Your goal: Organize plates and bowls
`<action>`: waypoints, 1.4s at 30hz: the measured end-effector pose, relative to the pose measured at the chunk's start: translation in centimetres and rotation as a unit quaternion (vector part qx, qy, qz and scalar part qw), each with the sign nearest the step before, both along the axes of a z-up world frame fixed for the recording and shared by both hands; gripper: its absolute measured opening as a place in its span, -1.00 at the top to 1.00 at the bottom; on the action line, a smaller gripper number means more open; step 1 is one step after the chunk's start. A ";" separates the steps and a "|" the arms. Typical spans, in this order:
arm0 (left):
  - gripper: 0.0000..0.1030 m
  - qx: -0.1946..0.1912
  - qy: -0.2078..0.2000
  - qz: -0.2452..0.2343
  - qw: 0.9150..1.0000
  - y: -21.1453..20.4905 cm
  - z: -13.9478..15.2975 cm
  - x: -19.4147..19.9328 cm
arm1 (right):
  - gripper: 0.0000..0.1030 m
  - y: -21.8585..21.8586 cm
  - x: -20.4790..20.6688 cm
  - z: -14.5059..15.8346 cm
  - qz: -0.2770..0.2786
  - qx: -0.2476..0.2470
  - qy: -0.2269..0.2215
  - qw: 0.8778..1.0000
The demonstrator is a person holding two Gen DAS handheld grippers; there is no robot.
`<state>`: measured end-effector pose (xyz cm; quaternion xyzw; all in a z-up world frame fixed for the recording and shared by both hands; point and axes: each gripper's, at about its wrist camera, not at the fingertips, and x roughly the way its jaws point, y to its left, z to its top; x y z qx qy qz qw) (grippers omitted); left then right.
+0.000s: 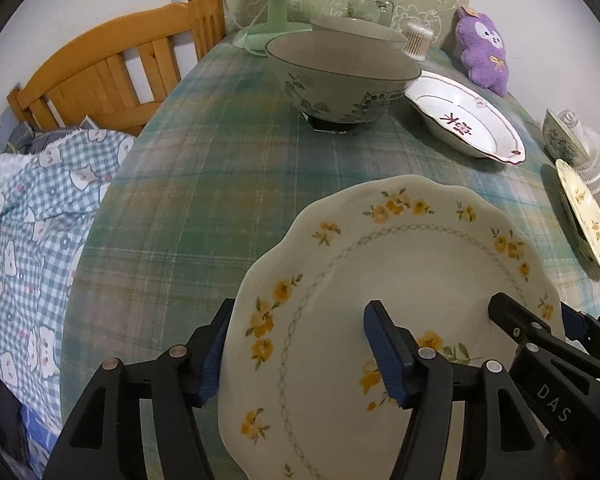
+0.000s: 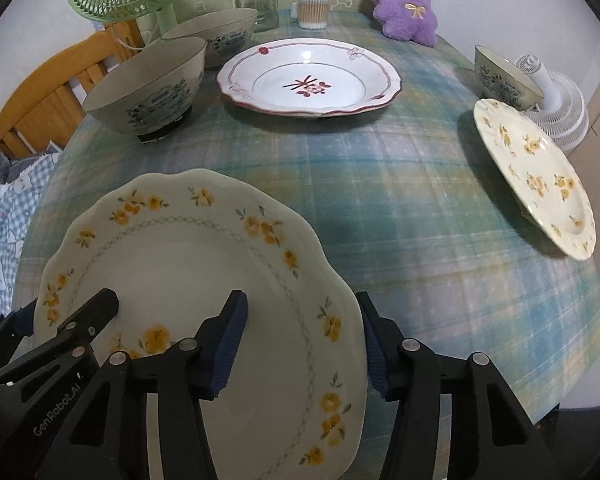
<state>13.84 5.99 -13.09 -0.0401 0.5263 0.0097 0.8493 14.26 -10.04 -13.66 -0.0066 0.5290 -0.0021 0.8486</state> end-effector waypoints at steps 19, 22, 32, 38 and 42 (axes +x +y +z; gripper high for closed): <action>-0.23 0.001 0.004 0.000 1.000 -9.1 0.7 3.1 | -0.12 -9.3 3.9 0.9 -0.011 -0.005 0.006 1.000; -0.23 0.003 0.007 0.001 1.000 -10.1 0.6 3.6 | -0.12 -10.1 4.3 0.5 -0.012 -0.003 0.010 1.000; -0.24 0.004 0.020 0.014 1.000 -10.8 0.0 3.9 | -0.13 -11.4 5.1 -0.1 -0.005 0.019 0.025 0.999; -0.44 0.022 0.016 0.013 1.000 -11.8 0.8 3.3 | -0.32 -11.4 4.8 0.7 0.020 0.026 0.020 0.999; -0.57 0.029 0.003 0.032 0.999 -12.1 1.7 2.7 | -0.50 -11.7 4.8 2.3 0.038 0.027 -0.007 0.999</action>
